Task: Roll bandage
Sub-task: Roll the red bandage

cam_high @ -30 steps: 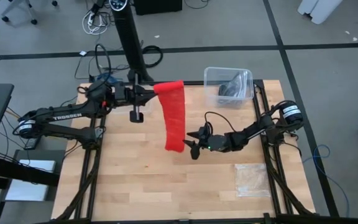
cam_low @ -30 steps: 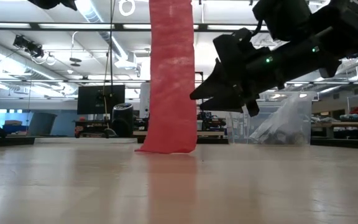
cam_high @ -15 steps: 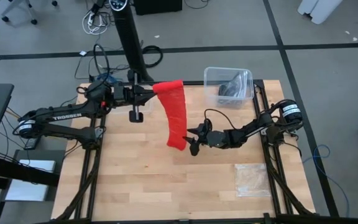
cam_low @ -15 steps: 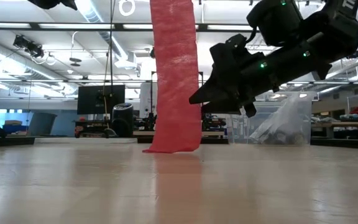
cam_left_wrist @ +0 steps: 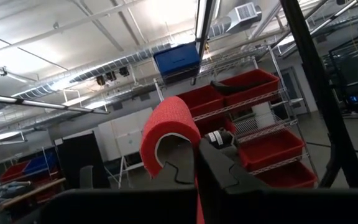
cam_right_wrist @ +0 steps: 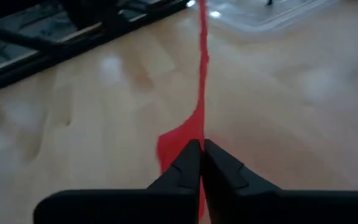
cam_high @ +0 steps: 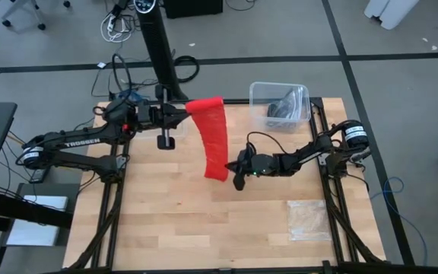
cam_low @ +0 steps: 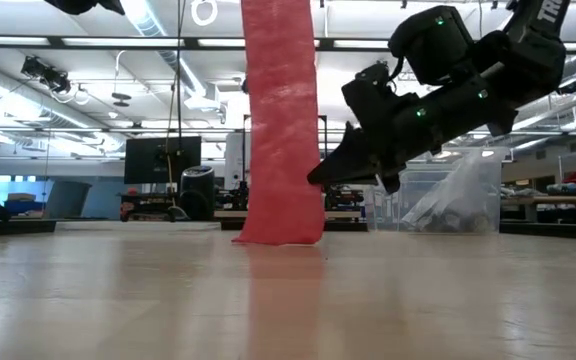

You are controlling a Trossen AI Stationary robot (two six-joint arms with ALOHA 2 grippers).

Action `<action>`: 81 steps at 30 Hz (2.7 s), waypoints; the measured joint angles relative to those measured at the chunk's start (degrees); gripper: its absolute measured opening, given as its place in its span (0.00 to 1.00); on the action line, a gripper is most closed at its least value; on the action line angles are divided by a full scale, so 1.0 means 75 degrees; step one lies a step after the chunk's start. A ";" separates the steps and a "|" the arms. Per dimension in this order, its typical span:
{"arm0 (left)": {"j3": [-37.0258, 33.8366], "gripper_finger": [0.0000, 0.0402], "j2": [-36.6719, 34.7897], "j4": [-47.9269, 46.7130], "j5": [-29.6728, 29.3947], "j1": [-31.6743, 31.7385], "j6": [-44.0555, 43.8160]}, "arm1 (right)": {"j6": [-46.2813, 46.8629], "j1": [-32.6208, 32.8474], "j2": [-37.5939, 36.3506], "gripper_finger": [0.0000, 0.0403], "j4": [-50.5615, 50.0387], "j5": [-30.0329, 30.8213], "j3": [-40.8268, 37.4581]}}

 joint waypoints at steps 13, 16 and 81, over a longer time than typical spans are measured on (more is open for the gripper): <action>0.0236 0.00 -0.0003 0.0138 0.0163 0.0426 -0.0099 | 0.0520 0.0422 0.0000 0.00 -0.0885 -0.0230 0.0000; 0.0405 0.00 -0.0003 -0.0195 0.0216 0.0489 -0.0023 | 0.0520 0.0459 0.0000 0.00 -0.0884 -0.0228 0.0000; 0.0883 0.00 0.0032 -0.2579 0.0176 0.0751 0.0769 | -0.3078 0.0405 0.1724 0.01 -0.5558 -0.0698 0.3698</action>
